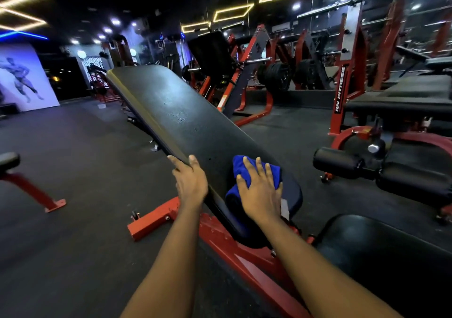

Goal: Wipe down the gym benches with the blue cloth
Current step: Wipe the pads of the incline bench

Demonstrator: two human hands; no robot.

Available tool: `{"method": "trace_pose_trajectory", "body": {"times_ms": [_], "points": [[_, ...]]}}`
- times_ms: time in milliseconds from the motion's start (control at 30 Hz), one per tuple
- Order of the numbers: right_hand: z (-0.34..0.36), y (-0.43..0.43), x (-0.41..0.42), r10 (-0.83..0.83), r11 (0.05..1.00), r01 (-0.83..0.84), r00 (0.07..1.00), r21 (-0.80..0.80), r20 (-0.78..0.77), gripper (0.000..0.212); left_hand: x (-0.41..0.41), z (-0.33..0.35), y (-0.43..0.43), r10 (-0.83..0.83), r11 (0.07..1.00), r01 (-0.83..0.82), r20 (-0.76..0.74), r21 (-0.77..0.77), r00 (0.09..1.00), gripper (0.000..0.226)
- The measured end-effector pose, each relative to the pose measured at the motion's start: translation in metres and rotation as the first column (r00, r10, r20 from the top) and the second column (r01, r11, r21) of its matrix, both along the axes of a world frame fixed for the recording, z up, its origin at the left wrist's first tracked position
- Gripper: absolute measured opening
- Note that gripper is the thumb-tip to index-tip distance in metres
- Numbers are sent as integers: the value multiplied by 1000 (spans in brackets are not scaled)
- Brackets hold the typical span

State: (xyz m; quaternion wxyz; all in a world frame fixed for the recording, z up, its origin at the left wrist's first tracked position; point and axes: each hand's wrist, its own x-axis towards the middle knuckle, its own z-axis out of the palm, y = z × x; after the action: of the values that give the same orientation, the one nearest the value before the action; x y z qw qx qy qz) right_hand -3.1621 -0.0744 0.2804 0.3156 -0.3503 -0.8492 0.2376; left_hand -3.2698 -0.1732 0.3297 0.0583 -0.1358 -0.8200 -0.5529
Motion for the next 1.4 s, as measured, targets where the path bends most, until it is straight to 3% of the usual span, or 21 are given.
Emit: {"method": "trace_pose_trajectory", "body": {"times_ms": [267, 400, 533, 800, 867, 1000, 1267, 1400], "points": [[13, 65, -25, -12, 999, 12, 1000, -47, 6, 52, 3, -17, 10, 91, 993, -88, -36, 83, 995, 60], [-17, 49, 6, -68, 997, 65, 993, -33, -98, 53, 4, -17, 9, 68, 992, -63, -41, 108, 997, 60], [-31, 43, 23, -190, 970, 178, 980, -163, -60, 54, 3, -18, 10, 71, 991, -66, -41, 119, 997, 60], [11, 65, -5, -386, 841, 358, 922, -405, 14, 54, 4, -18, 9, 73, 990, -64, -70, 128, 995, 59], [6, 27, -1, -390, 849, 371, 920, -376, 27, 56, 4, -18, 11, 68, 989, -59, -68, 134, 995, 59], [-15, -50, 4, -334, 925, 341, 940, -171, 68, 60, 4, -19, 11, 73, 988, -63, -64, 144, 995, 59], [6, 59, -10, -242, 941, 248, 969, -229, 57, 56, 3, -20, 10, 62, 990, -54, -58, 134, 996, 59], [7, 47, -6, -218, 948, 227, 974, -225, 65, 56, 2, -19, 11, 78, 988, -68, -67, 140, 995, 59]]}}
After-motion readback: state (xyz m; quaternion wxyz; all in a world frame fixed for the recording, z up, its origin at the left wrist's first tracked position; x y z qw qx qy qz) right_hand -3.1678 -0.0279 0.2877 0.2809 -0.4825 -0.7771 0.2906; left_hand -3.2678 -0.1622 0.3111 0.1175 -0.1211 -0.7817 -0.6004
